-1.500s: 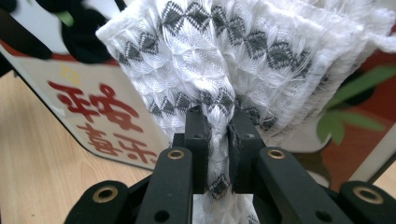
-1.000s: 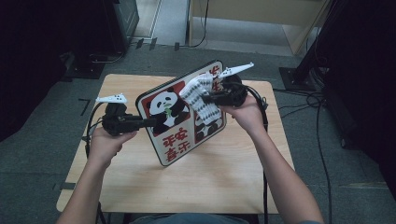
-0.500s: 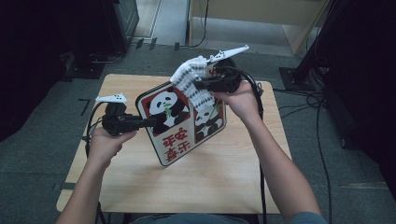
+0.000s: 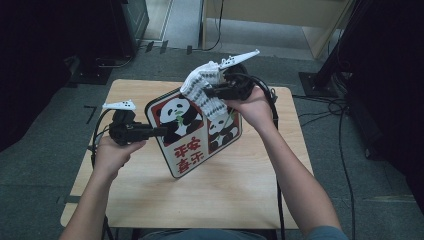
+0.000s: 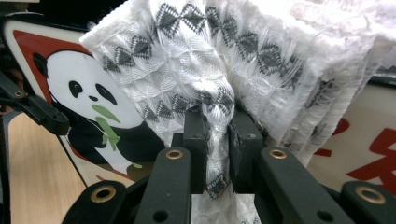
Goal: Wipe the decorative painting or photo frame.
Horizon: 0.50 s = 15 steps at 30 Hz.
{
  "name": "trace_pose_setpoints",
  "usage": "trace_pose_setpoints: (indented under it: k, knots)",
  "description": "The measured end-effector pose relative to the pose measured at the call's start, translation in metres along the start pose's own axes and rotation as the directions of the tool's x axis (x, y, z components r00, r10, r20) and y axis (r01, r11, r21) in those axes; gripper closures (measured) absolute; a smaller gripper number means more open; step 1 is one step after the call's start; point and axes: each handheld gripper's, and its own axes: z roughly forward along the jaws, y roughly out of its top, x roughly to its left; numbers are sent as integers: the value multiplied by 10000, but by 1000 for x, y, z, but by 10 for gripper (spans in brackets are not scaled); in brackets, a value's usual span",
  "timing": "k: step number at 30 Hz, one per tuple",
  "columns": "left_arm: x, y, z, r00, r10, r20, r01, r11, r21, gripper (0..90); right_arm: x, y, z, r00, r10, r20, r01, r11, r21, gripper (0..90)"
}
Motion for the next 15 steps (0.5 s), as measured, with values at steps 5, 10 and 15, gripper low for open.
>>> trace_pose_setpoints:
  k: [5, 10, 15]
  knots:
    - [0, 0, 0, 10000, 24, 8, -24, 10000, 16, 775, -2, -5, 2, 9998, 153, -144, -153, 9999, 1, 808]
    - [0, 0, 0, 10000, 24, 15, -24, 10000, 11, 775, -3, -11, 5, 9995, 216, -218, -215, 9998, 42, 807]
    - [0, 0, 0, 10000, 25, 25, -25, 10000, 14, 774, -4, -15, 7, 9993, 243, -277, -242, 9997, 41, 807]
